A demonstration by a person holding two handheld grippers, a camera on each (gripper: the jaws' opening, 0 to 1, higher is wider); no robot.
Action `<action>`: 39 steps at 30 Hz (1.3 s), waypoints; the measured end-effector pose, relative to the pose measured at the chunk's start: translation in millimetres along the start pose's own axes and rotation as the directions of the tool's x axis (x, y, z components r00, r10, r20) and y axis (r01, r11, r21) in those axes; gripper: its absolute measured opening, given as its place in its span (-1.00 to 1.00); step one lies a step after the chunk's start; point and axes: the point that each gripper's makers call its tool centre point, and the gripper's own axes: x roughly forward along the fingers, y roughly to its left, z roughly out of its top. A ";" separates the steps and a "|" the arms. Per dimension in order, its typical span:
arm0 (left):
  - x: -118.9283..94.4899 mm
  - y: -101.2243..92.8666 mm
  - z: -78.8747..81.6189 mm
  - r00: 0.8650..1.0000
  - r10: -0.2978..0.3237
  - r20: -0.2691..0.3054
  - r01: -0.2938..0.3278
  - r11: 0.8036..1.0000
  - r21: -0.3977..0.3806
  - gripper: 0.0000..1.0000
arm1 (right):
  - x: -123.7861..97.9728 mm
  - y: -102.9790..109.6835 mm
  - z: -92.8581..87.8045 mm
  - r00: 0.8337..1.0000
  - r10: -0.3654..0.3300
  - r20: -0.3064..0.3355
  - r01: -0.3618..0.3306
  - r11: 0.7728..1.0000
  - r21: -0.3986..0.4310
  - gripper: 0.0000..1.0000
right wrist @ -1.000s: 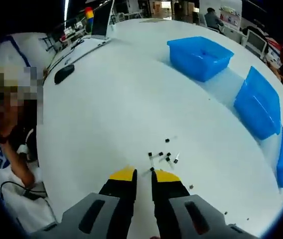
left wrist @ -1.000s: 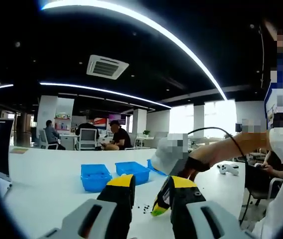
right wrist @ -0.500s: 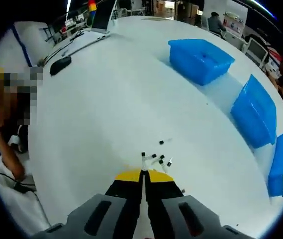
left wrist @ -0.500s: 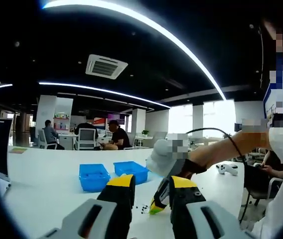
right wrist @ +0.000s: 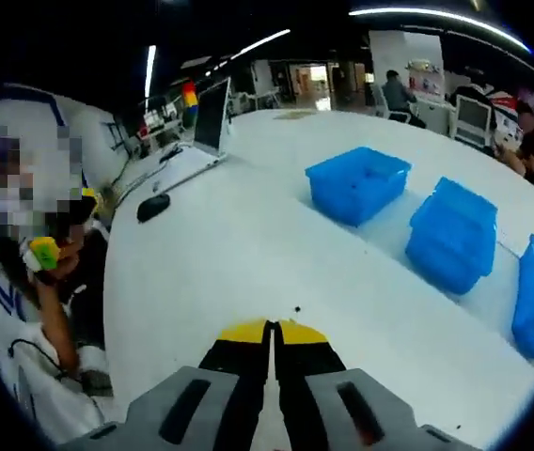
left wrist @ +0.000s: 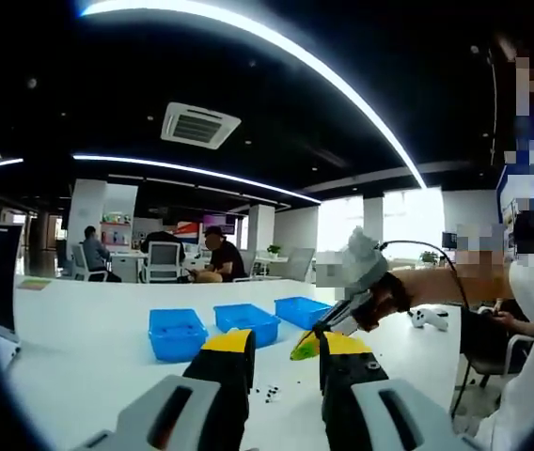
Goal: Pick up the resistors one by one and place each resistor into its matching bin, sorting the parts by color and model until every resistor is separated into the correct bin for its type
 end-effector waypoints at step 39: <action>6.5 0.2 -10.6 0.999 0.008 -0.033 -0.008 1.000 0.000 -0.41 | -178.4 -39.0 -7.7 0.834 -0.278 0.476 0.306 0.952 0.018 -0.90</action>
